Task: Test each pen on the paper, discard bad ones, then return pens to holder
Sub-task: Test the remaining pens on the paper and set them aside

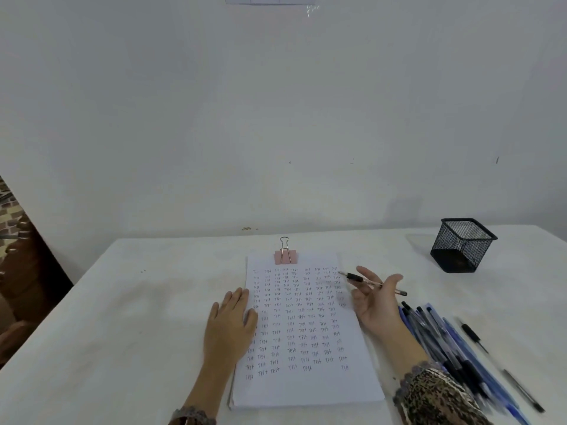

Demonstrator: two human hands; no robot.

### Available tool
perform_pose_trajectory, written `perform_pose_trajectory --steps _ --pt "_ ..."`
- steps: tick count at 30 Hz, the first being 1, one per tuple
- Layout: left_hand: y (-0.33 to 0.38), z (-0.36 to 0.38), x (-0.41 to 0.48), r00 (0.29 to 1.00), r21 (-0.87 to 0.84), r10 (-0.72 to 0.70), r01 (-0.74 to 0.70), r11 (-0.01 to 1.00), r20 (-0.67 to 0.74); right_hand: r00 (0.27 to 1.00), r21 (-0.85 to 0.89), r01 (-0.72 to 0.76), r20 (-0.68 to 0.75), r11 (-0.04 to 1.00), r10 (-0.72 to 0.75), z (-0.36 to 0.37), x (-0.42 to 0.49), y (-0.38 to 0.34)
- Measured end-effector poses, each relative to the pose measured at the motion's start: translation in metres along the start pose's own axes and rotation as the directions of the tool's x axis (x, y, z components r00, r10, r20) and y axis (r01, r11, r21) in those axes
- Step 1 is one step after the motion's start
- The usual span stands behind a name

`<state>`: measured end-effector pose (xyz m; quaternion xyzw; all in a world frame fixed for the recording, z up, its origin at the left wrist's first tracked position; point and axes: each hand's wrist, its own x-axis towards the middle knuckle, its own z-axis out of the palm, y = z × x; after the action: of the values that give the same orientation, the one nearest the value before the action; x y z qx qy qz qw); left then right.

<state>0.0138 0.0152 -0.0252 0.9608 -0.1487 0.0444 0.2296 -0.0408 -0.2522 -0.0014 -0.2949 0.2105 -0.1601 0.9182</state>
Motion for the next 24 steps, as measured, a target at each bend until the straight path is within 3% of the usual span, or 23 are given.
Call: perform_pose_trajectory --steps 3,5,9,13,18,22,24 --pt "0.0 0.0 0.0 1.0 -0.01 0.003 -0.004 1.0 -0.004 0.995 0.027 0.033 0.088 0.999 -0.035 0.007 -0.005 0.003" --pt "0.0 0.0 -0.001 1.0 -0.019 -0.003 0.003 1.0 -0.003 0.984 -0.054 0.058 0.17 0.997 -0.048 0.004 -0.004 0.005" --pt "0.001 -0.001 -0.001 1.0 -0.021 -0.005 0.005 1.0 0.014 0.988 -0.196 0.053 0.15 0.979 -0.024 0.005 -0.003 0.006" --pt "0.001 -0.001 -0.002 1.0 -0.034 -0.005 0.005 0.999 0.006 0.964 -0.487 0.259 0.177 0.834 -0.196 0.005 -0.008 0.01" --pt "0.0 -0.001 -0.001 1.0 -0.021 0.004 -0.004 1.0 0.002 0.918 -0.643 0.391 0.221 0.659 -0.329 -0.001 -0.007 0.012" --pt "0.0 -0.001 -0.002 1.0 -0.03 0.011 -0.012 0.999 -0.01 0.953 -0.534 0.298 0.208 0.791 -0.219 0.001 -0.01 0.01" --pt "0.0 -0.001 -0.002 1.0 -0.028 0.008 -0.009 1.0 -0.012 0.955 -0.522 0.293 0.196 0.801 -0.222 0.002 -0.013 0.007"
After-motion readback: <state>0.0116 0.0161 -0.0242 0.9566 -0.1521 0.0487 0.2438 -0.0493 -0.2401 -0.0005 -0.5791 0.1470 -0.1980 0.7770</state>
